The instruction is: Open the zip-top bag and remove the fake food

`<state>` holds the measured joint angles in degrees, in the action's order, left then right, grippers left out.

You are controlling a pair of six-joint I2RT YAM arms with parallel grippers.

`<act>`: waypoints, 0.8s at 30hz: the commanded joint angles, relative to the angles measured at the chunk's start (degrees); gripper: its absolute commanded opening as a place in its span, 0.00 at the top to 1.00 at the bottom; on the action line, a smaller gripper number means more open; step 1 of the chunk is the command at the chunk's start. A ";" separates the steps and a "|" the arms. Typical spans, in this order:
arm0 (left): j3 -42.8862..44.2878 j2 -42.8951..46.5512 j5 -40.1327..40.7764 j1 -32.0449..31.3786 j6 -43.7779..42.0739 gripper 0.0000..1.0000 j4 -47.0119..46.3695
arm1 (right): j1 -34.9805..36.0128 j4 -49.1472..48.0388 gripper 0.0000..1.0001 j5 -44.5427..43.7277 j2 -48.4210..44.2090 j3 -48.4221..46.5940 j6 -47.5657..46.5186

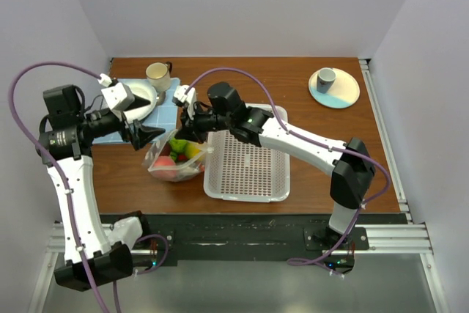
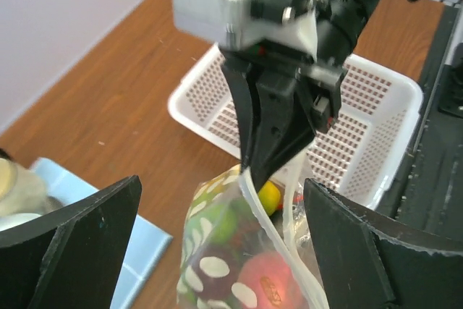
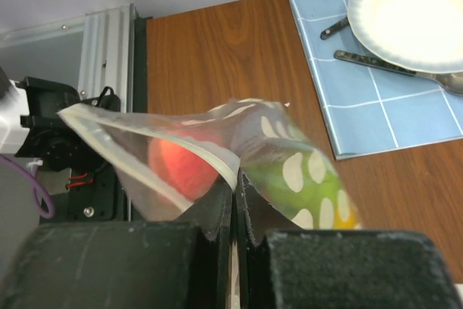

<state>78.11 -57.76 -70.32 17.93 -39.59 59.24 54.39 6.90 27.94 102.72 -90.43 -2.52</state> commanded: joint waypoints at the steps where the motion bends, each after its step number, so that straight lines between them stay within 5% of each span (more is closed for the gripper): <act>1: -7.94 1.94 1.23 -1.23 -0.83 0.00 0.35 | 0.19 -1.97 1.00 0.09 -0.76 -3.78 -0.38; 19: -17.72 3.44 6.07 -4.92 1.36 0.08 -4.75 | 3.18 0.66 1.00 -0.17 4.68 -9.59 0.59; 24: -21.67 3.88 16.24 -4.93 -1.44 0.28 -8.00 | 3.27 0.66 1.00 -0.96 4.25 -9.50 0.15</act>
<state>59.20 -54.17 -61.82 13.32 -39.66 54.98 57.36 8.67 27.77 108.97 -96.75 -2.42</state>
